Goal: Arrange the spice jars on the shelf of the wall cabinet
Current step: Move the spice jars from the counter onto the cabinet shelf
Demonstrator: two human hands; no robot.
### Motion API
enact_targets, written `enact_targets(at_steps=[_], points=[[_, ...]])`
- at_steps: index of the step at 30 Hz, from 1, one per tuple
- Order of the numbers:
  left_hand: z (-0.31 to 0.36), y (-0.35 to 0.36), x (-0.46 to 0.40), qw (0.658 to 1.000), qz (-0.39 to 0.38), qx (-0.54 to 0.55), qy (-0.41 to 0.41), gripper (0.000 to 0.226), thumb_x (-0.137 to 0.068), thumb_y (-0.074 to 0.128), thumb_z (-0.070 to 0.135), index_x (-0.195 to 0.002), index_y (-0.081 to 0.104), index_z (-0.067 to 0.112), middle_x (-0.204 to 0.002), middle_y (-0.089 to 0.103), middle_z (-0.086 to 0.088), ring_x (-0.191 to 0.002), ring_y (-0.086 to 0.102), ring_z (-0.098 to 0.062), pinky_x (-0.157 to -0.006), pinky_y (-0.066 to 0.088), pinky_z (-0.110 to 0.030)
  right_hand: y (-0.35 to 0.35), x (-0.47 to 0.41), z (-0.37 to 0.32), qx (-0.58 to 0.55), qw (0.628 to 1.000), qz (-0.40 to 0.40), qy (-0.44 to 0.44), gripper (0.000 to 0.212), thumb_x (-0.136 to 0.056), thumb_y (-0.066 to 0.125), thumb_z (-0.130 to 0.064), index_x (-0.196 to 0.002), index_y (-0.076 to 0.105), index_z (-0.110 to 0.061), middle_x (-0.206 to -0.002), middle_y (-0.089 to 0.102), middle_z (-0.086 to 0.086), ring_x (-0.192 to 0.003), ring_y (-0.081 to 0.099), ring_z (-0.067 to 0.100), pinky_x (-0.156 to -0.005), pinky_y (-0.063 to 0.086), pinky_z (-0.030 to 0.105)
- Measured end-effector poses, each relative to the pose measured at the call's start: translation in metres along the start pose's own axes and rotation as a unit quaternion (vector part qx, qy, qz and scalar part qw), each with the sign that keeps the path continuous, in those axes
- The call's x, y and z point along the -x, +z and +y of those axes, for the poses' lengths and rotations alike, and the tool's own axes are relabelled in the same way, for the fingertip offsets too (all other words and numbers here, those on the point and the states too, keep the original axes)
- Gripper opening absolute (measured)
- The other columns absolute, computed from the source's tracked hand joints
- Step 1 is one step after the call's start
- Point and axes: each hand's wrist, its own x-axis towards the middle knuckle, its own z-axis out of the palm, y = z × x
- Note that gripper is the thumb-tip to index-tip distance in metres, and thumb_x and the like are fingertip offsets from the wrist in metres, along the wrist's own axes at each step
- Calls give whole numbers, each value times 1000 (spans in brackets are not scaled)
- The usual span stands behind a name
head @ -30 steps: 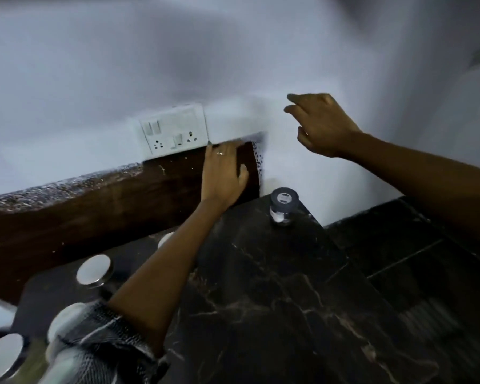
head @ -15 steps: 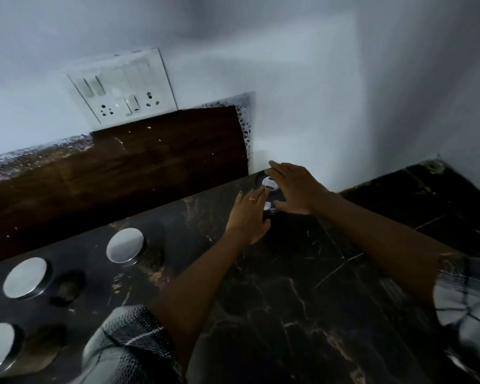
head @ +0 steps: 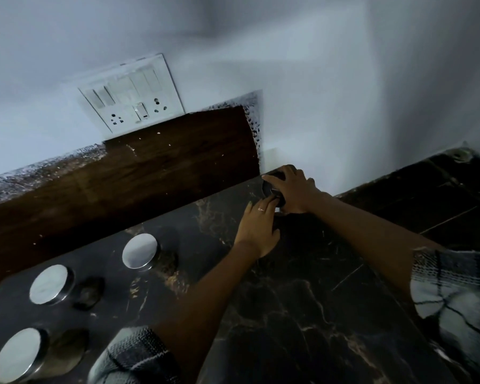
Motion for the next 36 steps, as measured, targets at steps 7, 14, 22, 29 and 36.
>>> enact_targets(at_steps=[7,14,22,29,36], points=[[-1,-5,25,999,-26,-5,21,76,-86,57,32,-149,18,17,-155,21,-4,-142,21,-22,-118,9,-42,-7,15,-15,-30,998,-36,32,95,-71,75,-40,-146,19,-26,-150,11,22,-134,21,48,-103,38,54],[-8,-35,54,960,37,262,-87,94,-70,76,46,-144,22,25,-149,24,8,-134,28,-10,-109,28,-27,-51,50,-44,-65,988,-139,-17,88,-60,83,-30,-132,32,-25,-130,40,13,-117,47,36,-92,50,47],[-20,-103,97,856,-18,504,-115,63,-68,71,56,-122,46,36,-127,57,5,-104,60,-2,-81,52,-21,-166,97,-106,-144,976,-139,-86,74,-61,84,-12,-118,39,-24,-128,41,7,-114,49,31,-83,55,53],[-25,-184,134,845,66,520,-108,84,-56,77,51,-129,43,30,-121,59,5,-110,58,-13,-96,49,-38,-248,128,-175,-149,969,-148,-130,75,-68,78,-1,-127,41,-27,-134,40,4,-117,48,29,-84,56,46],[-30,-223,151,815,236,513,-129,71,-66,83,30,-124,43,25,-113,59,8,-99,59,-7,-74,52,-17,-275,128,-229,-123,981,-85,-120,71,-71,75,-47,-130,38,-33,-132,37,-4,-115,47,26,-84,55,48]])
